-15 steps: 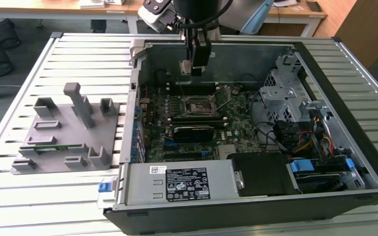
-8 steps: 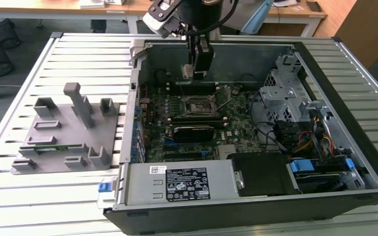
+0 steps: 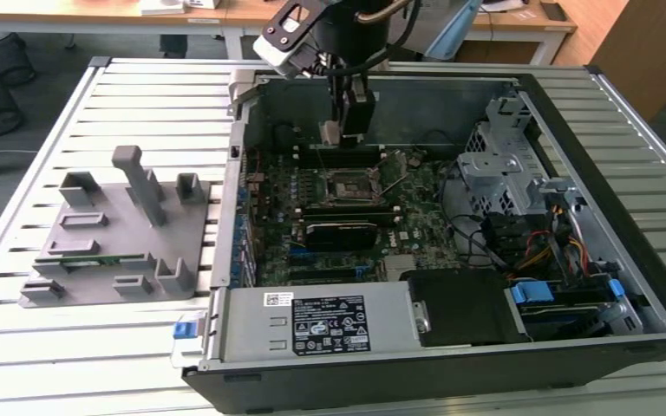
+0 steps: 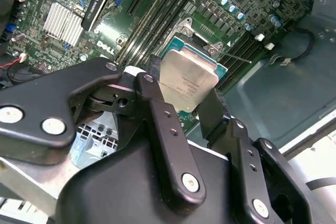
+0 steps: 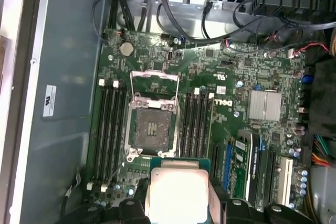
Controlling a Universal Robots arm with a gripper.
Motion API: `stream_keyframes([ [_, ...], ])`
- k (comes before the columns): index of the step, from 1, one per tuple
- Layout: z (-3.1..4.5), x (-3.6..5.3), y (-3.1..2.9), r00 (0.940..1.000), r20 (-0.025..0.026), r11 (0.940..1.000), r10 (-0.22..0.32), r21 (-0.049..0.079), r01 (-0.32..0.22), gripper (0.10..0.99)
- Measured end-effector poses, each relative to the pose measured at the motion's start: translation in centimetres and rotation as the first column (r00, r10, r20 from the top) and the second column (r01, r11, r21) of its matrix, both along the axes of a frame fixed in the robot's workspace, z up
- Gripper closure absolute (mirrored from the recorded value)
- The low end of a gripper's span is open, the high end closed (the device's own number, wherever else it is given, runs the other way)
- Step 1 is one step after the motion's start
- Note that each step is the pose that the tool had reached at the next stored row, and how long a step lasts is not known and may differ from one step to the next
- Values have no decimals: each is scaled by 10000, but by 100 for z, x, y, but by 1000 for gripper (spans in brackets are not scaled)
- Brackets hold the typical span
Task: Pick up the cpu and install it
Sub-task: 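Place the cpu into insertion slot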
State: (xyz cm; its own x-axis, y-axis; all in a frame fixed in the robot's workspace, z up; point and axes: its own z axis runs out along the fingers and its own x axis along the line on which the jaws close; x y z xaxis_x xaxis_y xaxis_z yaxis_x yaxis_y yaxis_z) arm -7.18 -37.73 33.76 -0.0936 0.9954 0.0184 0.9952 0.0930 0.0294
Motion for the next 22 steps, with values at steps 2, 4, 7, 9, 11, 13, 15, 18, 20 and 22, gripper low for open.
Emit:
stream_keyframes([
  [2,-23,0,0,10000,62,10000,1,1,-1,557],
  [4,-41,1,0,10000,92,10000,1,2,-1,557],
  [7,-64,20,1,10000,91,10000,-4,-2,4,557],
  [9,-89,48,5,10000,93,10000,-5,1,5,557],
  [11,-118,72,19,10000,92,10000,-5,0,5,557],
  [13,-149,93,39,10000,92,10000,-4,2,4,557],
  [15,-177,105,65,10000,93,10000,-6,7,6,557],
  [18,-228,119,118,10000,91,10000,-5,7,5,557],
  [20,-265,127,143,10000,93,10000,-4,9,4,557],
  [22,-301,131,162,10000,93,10000,-5,11,4,557],
])
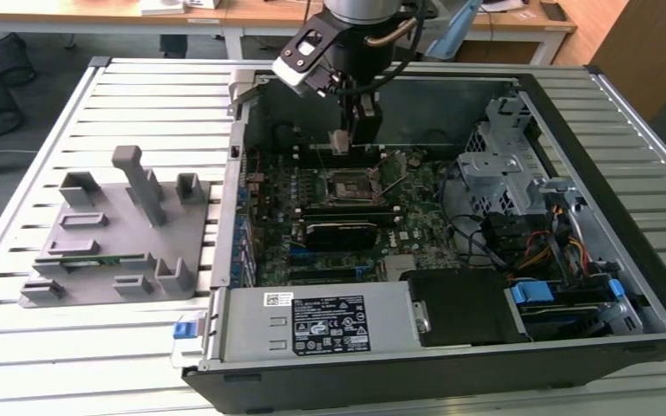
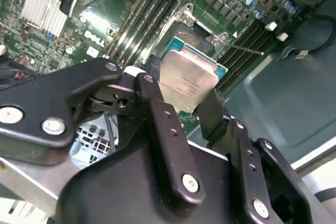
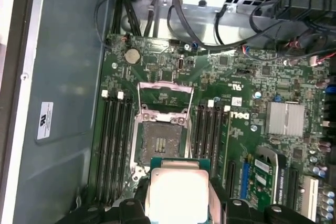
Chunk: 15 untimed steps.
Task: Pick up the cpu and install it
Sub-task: 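Place the cpu into insertion slot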
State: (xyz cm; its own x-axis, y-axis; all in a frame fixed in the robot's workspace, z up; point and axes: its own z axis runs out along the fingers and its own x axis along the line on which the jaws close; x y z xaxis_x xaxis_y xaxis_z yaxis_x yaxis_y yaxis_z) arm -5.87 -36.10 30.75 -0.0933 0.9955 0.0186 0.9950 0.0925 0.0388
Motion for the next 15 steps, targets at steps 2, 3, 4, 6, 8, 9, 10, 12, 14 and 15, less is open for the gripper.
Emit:
stream_keyframes([
  [2,-35,0,3,10000,-1,10000,2,-3,-2,557],
  [3,-54,0,5,10000,-2,10000,1,-3,-1,557],
  [4,-73,2,6,10000,-1,10000,1,-2,-1,557],
  [6,-97,10,10,10000,0,10000,0,-1,0,557],
  [8,-110,12,11,10000,0,10000,-1,4,1,557],
  [9,-116,13,12,10000,-1,10000,-1,5,1,557],
  [10,-122,14,14,10000,-2,10000,-1,4,1,557],
  [12,-134,15,18,10000,-1,10000,1,5,-1,557],
  [14,-143,15,18,10000,-1,10000,1,6,-1,557],
  [15,-149,14,20,10000,-1,10000,0,5,0,557],
])
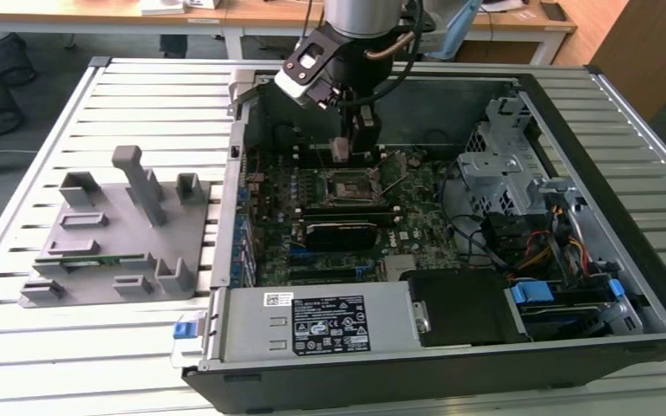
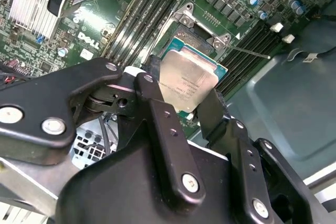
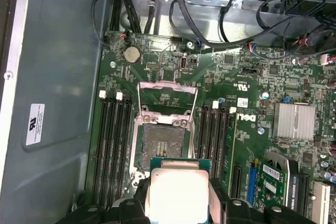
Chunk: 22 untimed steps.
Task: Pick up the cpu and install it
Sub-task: 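Place the cpu into insertion slot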
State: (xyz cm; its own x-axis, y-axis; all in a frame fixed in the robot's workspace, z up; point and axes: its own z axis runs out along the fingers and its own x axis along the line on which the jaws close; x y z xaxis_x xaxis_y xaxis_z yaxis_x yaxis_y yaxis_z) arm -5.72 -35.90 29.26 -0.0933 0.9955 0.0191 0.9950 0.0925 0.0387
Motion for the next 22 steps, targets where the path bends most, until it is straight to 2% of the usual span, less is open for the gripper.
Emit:
stream_keyframes([
  [13,-79,1,34,10000,0,10000,-19,0,19,557],
  [22,-163,6,72,10000,0,10000,-39,0,39,557],
])
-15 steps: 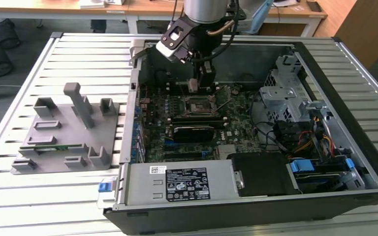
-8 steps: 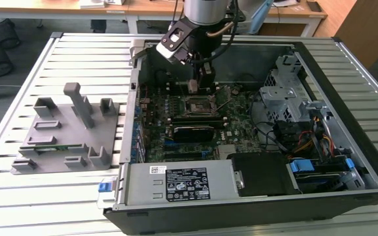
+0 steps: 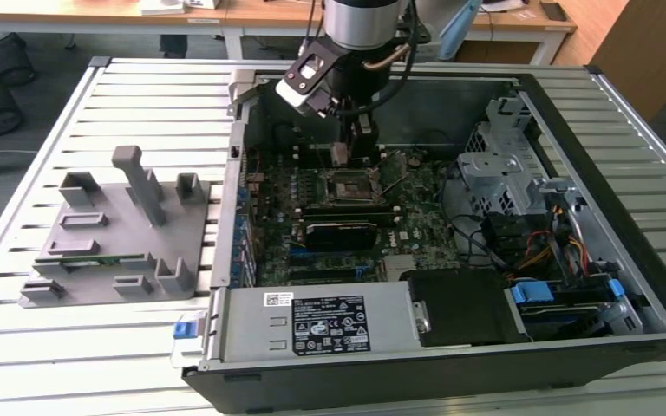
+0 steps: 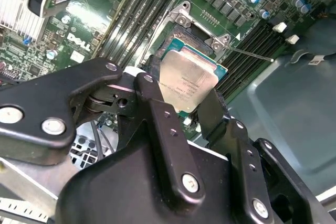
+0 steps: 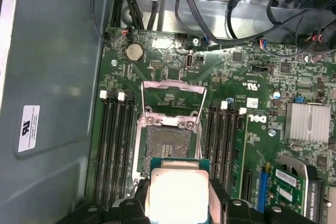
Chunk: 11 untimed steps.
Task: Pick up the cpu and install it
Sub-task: 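Place the cpu into insertion slot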
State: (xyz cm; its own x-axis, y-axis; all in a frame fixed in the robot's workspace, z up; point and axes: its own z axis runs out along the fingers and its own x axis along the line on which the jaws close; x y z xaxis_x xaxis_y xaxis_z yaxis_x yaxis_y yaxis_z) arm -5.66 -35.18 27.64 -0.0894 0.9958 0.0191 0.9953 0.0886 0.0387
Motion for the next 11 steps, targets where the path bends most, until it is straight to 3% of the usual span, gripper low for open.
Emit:
stream_keyframes([
  [11,-84,12,66,10000,1,10000,-39,-14,39,557],
])
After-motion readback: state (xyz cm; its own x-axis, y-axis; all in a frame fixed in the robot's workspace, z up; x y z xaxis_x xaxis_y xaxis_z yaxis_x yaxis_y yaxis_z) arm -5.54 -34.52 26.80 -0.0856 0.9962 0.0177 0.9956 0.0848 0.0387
